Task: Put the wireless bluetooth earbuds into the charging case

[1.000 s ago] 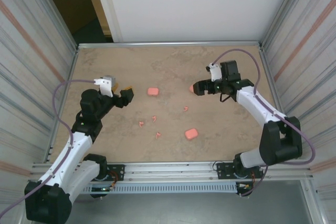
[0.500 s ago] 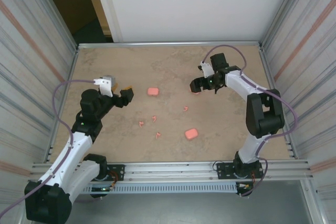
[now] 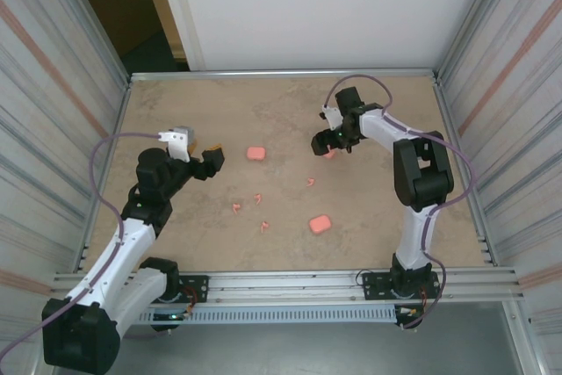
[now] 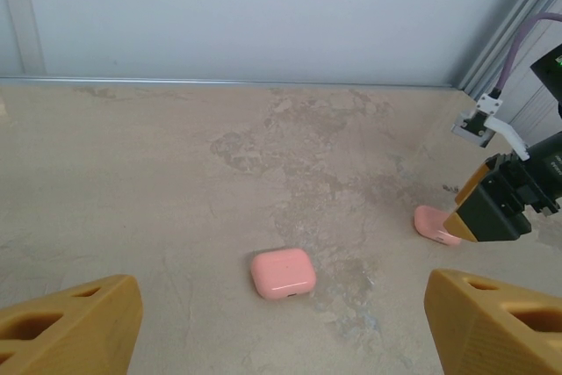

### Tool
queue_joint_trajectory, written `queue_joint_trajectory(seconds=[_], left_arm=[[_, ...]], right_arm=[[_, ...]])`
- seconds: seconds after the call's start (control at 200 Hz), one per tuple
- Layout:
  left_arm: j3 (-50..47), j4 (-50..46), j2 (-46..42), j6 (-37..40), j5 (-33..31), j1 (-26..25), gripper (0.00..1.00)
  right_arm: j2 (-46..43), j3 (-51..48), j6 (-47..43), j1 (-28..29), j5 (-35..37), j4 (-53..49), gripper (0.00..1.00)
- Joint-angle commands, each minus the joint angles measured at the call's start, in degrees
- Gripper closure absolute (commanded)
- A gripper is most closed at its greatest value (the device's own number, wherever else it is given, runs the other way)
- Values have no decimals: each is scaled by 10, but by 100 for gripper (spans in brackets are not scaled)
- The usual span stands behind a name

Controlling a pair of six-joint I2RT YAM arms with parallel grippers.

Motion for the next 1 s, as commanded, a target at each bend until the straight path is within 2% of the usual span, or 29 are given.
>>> queue_joint_trajectory(seconds=[0.0,0.601,0.992], left_arm=[[-3,18,1,2,-8,2,16],[-4,16,4,3,-11,2,16],[-6,18,2,2,-8,2,16]], right_arm=[[22,25,-19,7,14,-26,15],[51,46,-49,37,50,-54,16],[46,36,-61,49,100,-69,24]])
